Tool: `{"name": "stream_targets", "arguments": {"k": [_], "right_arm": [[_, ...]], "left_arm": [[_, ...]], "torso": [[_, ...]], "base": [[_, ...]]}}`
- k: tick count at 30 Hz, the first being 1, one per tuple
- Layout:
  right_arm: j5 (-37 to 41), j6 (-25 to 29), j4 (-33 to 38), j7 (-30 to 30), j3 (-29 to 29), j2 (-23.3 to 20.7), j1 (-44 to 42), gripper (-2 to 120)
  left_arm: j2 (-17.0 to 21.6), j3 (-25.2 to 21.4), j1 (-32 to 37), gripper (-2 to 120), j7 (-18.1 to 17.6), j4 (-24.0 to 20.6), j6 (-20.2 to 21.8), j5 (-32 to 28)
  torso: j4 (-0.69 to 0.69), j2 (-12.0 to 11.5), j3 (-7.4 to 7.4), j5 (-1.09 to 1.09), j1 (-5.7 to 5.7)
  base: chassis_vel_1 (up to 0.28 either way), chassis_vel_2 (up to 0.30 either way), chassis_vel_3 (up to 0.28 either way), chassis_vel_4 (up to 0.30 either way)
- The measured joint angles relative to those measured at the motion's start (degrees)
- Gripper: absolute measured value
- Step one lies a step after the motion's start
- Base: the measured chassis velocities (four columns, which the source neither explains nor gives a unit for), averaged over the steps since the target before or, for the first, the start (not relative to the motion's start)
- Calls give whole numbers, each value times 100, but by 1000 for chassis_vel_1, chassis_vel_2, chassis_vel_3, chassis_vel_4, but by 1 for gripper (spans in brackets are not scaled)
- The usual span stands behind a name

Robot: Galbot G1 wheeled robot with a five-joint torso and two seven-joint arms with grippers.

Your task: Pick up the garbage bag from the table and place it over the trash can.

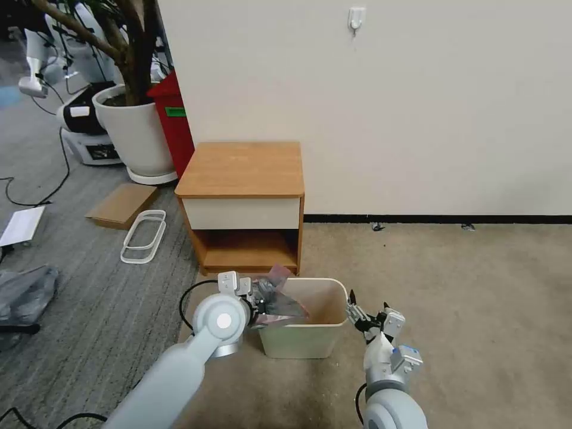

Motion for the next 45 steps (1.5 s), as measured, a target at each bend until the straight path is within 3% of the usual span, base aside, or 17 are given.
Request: {"name": "stream_targets", "arguments": {"k": [2, 8, 13, 15, 17, 19, 20, 24, 25, 28, 29, 33, 37, 45], "right_arm": [[-56, 46, 21, -24, 10, -8, -4, 93], [-214, 144, 253, -162, 37, -121, -23, 97], [-238, 122, 726, -339, 9, -374, -39, 100], [-31, -99, 1185, -516, -204, -768, 2, 100], [172, -259, 1403, -564, -332, -1013, 73, 100], [971, -761, 1832, -457, -658, -1497, 340, 100], [971, -761, 1832, -457, -658, -1497, 340, 100], [3036, -1886, 2315, 94, -998, -2071, 1099, 100], [3036, -1886, 2315, 94, -998, -2071, 1099, 100], [4276, -2420, 2336, 591, -1164, -2175, 1725, 99], [4276, -2420, 2336, 591, -1164, -2175, 1725, 99], [5930, -3033, 2108, 1598, -1392, -2026, 2548, 97], [6420, -3206, 1811, 1972, -1619, -1848, 2981, 95], [6559, -3295, 1301, 2132, -1909, -1584, 3426, 95]], "left_arm": [[-21, -4, -13, 2, -6, 17, 1, -52], [38, -32, 12, 2, 28, -45, 7, -70], [255, -49, 137, 2, 383, -173, 9, 336], [443, -49, 234, 2, 798, -250, -105, 783], [510, -50, 261, 2, 931, -284, -167, 928], [611, -48, 317, 2, 1177, -345, -281, 1258], [611, -48, 317, 2, 1177, -345, -281, 1258], [729, -37, 480, 2, 1586, -440, -461, 1857], [729, -37, 480, 2, 1586, -440, -461, 1857], [778, -33, 610, 2, 1832, -506, -655, 2144], [778, -33, 610, 2, 1832, -506, -655, 2144], [821, -33, 796, 2, 2150, -630, -847, 2543], [840, -39, 903, 2, 2259, -729, -947, 2753], [836, -55, 1019, 2, 2380, -835, -1051, 3017]], "torso": [[0, 0, 0, 0, 0], [-1, 0, 0, -1, 0], [-1, 0, 0, -1, 0], [-1, 0, 0, 0, 0], [0, 0, 0, 0, 0], [0, 0, 0, 0, 0], [0, 0, 0, 0, 0], [0, 0, 0, 0, 0], [0, 0, 0, 0, 0], [0, 0, 0, 1, 0], [0, 0, 0, 1, 0], [0, 0, 0, 0, 0], [0, 0, 1, 0, 0], [0, 0, 1, 0, 0]], "base": [[0, 0, 0, 0], [0, 0, 0, 0], [0, 0, 0, 0], [0, 0, 0, 0], [0, 0, 0, 0], [0, 0, 0, 0], [0, 0, 0, 0], [0, 0, 0, 0], [0, 0, 0, 0], [0, 0, 0, 0], [0, 0, 0, 0], [0, 0, 0, 0], [0, 0, 0, 0], [0, 0, 0, 0]]}}
